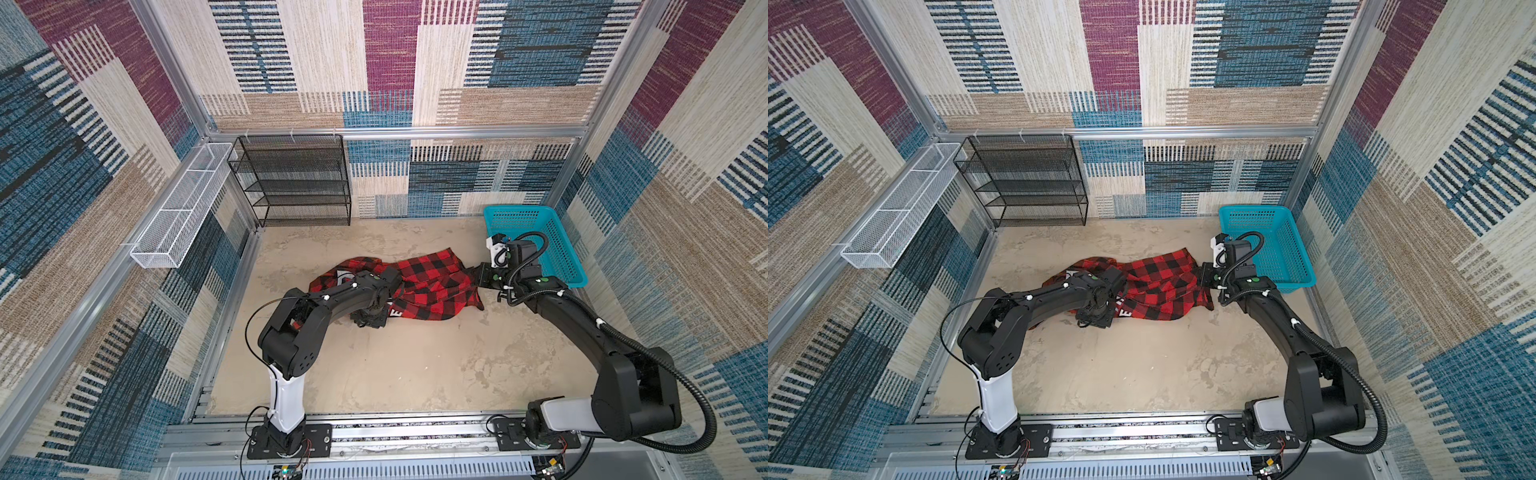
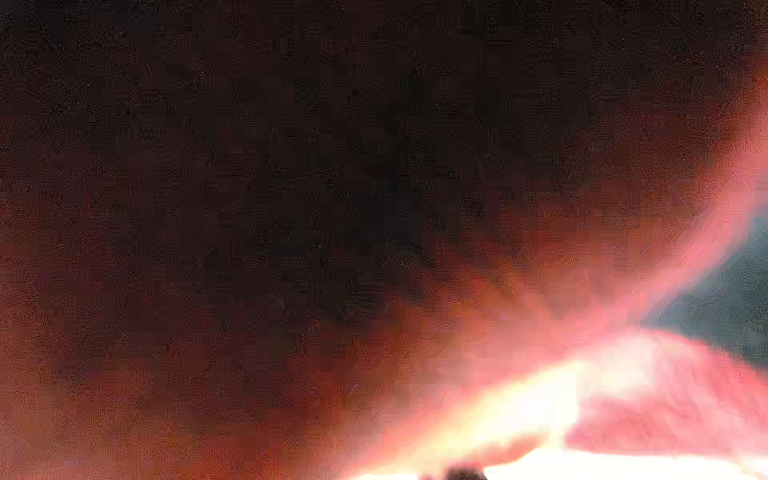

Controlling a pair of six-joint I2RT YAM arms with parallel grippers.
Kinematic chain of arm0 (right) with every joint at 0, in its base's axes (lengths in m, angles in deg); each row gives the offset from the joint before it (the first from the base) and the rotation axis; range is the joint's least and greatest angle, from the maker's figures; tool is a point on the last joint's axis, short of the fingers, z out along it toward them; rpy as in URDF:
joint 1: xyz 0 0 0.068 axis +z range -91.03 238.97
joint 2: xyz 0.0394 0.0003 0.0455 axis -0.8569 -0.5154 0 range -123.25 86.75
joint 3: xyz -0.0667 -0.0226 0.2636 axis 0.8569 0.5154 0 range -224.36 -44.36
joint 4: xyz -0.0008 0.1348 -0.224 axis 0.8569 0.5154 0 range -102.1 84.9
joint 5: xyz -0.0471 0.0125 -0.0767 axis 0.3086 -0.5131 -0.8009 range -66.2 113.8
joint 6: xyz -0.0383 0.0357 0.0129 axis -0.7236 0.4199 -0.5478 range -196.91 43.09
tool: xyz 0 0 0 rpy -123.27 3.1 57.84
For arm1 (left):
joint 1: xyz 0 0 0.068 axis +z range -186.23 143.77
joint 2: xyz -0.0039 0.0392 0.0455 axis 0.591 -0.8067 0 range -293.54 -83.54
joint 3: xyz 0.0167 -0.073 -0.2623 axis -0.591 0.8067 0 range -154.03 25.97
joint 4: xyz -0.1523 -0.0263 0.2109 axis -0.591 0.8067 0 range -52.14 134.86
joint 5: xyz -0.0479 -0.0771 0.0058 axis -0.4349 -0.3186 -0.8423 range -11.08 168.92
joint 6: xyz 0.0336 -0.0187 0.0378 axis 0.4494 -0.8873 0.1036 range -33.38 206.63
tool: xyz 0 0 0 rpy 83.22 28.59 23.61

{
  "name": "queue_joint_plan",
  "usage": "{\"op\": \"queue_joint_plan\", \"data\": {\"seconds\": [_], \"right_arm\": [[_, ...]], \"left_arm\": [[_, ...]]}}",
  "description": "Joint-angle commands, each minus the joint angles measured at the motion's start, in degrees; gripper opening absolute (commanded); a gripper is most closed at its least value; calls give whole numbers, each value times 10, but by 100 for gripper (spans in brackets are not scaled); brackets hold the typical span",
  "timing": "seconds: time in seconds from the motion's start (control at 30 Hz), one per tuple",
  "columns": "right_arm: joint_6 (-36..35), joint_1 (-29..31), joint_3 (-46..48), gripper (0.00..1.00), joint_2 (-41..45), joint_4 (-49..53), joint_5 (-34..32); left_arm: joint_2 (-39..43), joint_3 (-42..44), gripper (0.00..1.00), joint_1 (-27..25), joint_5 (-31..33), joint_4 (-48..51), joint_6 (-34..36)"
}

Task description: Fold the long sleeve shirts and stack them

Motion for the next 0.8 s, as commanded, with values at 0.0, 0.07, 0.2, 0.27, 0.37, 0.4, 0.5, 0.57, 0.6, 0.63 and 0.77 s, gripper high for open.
{"op": "queue_joint_plan", "data": {"seconds": [0.0,0.07,0.2,0.27,0.37,0.4,0.5,0.57,0.6,0.63,0.77], "right_arm": [[3,0,2,0,3,-14,-2],[4,0,1,0,4,-13,-3],[7,0,2,0,4,-13,-7],[10,0,2,0,4,-14,-8],[12,0,1,0,10,-15,-11],[12,0,0,0,11,-14,-12],[13,0,-2,0,14,-12,-14],[14,0,-1,0,16,-12,-14],[15,0,-1,0,18,-12,-15],[16,0,0,0,20,-12,-14],[14,0,-5,0,26,-6,-18]], "left_arm": [[-8,-1,22,0,21,-14,0],[0,-2,2,0,20,-10,-1],[72,6,0,0,-1,14,7],[123,7,0,0,-35,37,25],[218,5,0,2,-93,77,56],[254,3,0,4,-109,91,65],[342,-3,0,20,-168,116,91],[379,-15,0,37,-195,138,95],[396,-18,0,46,-200,144,96],[411,-23,0,58,-202,151,94],[453,-48,0,127,-232,152,92]]}}
